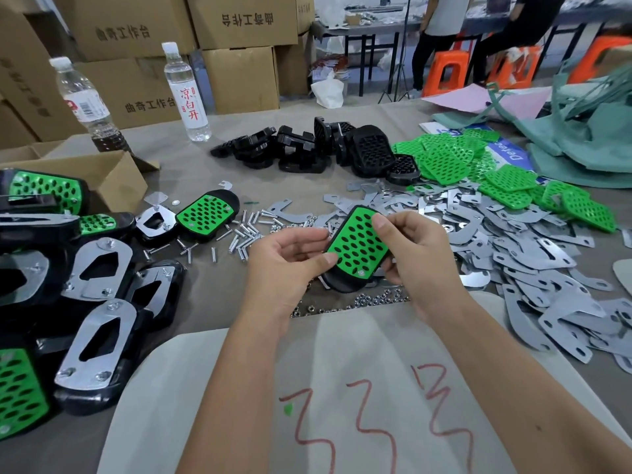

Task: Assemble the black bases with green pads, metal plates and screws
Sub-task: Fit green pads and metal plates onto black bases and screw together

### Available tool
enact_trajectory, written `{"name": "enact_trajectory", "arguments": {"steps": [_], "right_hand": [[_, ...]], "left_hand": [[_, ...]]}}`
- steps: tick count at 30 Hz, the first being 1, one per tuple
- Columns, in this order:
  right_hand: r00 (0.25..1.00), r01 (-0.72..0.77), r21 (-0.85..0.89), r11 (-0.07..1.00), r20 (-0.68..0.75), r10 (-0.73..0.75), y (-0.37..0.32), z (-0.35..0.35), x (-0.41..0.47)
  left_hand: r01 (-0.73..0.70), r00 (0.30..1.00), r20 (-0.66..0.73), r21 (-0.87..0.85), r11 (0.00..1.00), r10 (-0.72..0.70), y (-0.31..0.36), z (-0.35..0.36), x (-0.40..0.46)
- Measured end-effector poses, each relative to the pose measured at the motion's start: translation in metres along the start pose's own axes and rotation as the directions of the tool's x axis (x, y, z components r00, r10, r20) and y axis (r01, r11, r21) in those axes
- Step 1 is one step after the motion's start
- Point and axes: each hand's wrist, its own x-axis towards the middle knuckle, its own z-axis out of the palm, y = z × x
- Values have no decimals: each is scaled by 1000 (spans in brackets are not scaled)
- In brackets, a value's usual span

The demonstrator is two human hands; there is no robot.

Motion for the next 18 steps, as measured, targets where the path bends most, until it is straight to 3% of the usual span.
{"name": "enact_trajectory", "arguments": {"steps": [9,12,18], "right_hand": [[994,-29,-18,999,108,31,-4,-6,0],[997,-19,-47,999,73,23,-3,-4,-1],[997,56,-68,996,-46,-59,-2,0,-5]], "left_hand": [[2,997,72,167,986,-15,-2,2,-4],[27,991,126,167,986,-49,-1,6,-7],[-33,997,73,209,977,18,-2,18,-7]]}}
